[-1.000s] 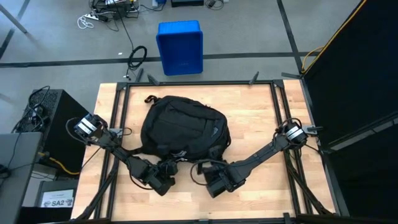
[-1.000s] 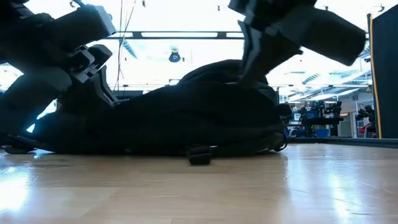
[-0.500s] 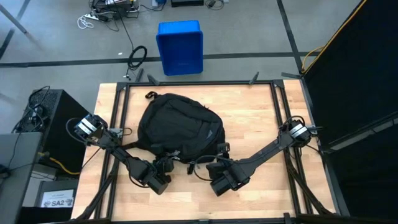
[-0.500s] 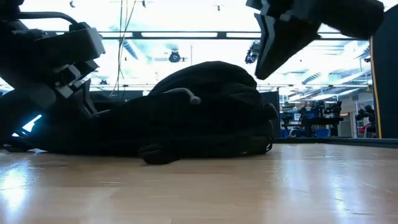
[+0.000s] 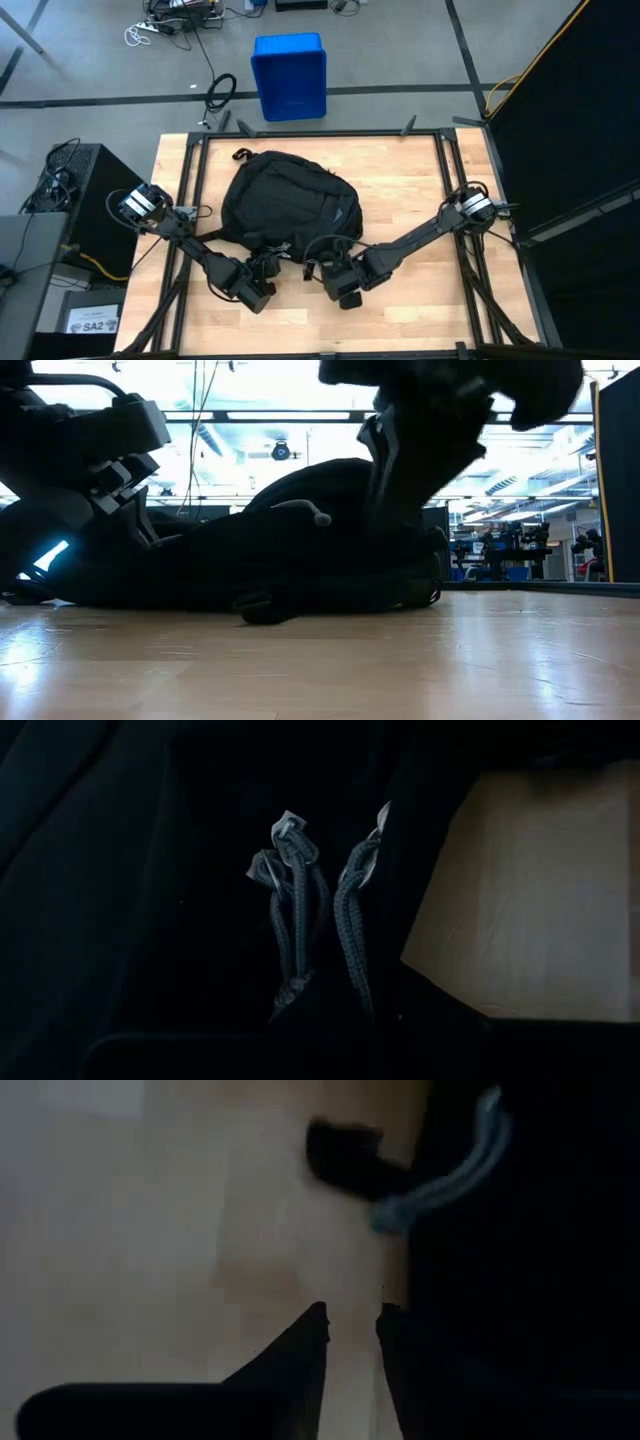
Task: Unpack backpack
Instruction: Open the backpack
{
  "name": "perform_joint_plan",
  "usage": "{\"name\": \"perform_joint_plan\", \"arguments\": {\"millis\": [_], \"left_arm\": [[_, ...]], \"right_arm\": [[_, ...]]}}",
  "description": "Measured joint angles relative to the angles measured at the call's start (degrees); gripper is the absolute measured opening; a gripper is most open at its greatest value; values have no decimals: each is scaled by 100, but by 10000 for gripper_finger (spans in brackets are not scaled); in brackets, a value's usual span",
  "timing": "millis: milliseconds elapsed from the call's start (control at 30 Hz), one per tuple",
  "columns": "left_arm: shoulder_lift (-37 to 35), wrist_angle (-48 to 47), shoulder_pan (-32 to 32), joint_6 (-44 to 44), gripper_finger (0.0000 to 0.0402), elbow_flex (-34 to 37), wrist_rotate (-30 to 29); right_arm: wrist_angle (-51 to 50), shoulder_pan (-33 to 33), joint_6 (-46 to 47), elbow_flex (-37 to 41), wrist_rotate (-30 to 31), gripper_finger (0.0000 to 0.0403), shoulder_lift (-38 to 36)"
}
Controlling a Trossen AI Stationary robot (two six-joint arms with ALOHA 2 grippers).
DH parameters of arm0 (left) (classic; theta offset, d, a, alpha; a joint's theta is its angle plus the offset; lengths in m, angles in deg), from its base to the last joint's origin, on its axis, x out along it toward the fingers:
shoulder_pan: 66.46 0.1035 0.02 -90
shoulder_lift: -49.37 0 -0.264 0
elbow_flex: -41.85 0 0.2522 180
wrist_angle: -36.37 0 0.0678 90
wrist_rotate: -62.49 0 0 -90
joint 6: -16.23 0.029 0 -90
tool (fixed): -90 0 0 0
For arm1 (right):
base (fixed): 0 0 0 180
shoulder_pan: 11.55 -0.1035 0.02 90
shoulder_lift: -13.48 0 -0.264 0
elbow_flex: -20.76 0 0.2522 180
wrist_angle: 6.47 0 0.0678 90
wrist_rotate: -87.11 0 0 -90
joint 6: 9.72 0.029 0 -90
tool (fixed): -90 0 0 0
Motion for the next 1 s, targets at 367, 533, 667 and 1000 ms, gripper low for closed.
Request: {"name": "perform_joint_plan", "arguments": {"millis": [367, 533, 667, 1000], "left_arm": [[4, 75, 9, 17, 15, 0, -28], [4, 165, 15, 20, 15, 0, -57], [4, 227, 29, 47, 15, 0, -74], [9, 1336, 176, 1055, 15, 0, -111]], "right_arm": [[5052, 145, 451, 3298, -174, 81, -1457], [6510, 290, 843, 4009, -533, 94, -1365], [6625, 361, 999, 4105, -524, 113, -1241], [7010, 414, 1039, 4091, -517, 178, -1102]]}}
